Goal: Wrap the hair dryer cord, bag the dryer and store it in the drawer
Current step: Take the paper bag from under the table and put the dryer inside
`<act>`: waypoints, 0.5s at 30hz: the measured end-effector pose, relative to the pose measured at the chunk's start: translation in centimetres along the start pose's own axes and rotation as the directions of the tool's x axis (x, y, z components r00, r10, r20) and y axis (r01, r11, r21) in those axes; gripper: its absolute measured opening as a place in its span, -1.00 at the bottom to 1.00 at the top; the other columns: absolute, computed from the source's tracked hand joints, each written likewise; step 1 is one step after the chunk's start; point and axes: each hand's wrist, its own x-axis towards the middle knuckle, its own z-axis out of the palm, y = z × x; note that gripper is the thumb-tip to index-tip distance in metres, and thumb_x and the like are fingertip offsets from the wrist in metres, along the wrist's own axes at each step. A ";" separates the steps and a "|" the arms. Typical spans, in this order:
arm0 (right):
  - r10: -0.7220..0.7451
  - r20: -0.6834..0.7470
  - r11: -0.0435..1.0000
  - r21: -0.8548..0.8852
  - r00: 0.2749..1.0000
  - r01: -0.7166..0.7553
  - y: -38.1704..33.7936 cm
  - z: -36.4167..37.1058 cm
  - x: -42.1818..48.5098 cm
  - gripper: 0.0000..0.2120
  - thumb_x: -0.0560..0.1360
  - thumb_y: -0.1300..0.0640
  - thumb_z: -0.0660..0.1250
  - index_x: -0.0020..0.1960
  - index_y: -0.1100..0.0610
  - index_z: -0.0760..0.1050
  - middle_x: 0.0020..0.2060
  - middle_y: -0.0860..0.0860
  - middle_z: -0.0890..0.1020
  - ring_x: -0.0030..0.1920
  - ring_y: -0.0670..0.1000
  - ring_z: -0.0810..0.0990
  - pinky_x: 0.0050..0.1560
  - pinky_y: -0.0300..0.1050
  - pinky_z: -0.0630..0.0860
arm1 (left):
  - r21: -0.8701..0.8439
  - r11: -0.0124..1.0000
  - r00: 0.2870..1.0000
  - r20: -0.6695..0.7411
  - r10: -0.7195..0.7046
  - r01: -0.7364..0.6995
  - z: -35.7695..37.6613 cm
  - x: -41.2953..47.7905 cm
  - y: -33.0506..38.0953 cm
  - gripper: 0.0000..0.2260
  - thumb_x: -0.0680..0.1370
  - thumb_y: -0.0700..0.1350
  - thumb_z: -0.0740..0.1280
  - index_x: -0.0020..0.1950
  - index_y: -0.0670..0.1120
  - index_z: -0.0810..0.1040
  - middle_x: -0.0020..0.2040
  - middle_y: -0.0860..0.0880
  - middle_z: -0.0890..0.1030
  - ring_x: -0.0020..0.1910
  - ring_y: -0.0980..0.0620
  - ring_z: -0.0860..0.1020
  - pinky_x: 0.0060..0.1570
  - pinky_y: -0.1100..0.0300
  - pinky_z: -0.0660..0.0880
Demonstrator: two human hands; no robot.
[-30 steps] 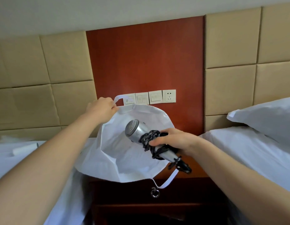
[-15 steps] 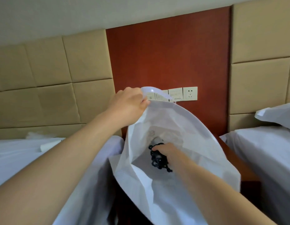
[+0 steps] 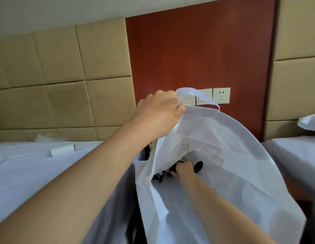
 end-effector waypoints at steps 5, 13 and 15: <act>-0.051 0.032 0.984 -0.168 0.998 0.055 0.2 1.1 0.7 -0.63 0.60 0.28 0.08 0.39 0.32 0.25 0.32 0.22 0.42 0.15 0.19 0.47 0.20 0.03 0.44 | 0.019 1.000 1.000 -0.028 0.012 -0.012 0.1 0.3 -0.9 -0.61 0.61 0.02 0.12 -0.39 -0.06 0.19 -0.42 -0.02 0.27 -0.31 -0.16 0.33 -0.25 0.05 0.34; -0.263 0.338 0.562 -0.708 0.904 0.428 -0.7 -2.6 -1.5 -0.75 0.56 0.16 0.15 0.18 0.17 0.48 -0.13 0.09 0.54 -0.17 0.07 0.51 -0.15 -0.11 0.44 | -0.003 0.999 0.999 0.032 -0.034 0.035 0.2 -0.9 -1.0 -0.62 0.62 0.02 0.11 -0.36 -0.12 0.28 -0.43 -0.03 0.25 -0.36 -0.09 0.29 -0.33 0.10 0.23; -0.167 0.440 0.465 -0.754 0.882 0.464 -1.4 -4.2 -3.4 -0.84 0.53 0.17 0.18 -0.09 0.18 0.52 -0.17 0.06 0.53 -0.18 0.06 0.56 0.02 -0.04 0.54 | -0.061 0.998 0.998 0.060 -0.021 0.024 0.0 -1.6 -0.7 -0.64 0.62 -0.02 0.13 -0.32 -0.18 0.37 -0.44 -0.04 0.25 -0.36 -0.09 0.29 -0.31 0.10 0.24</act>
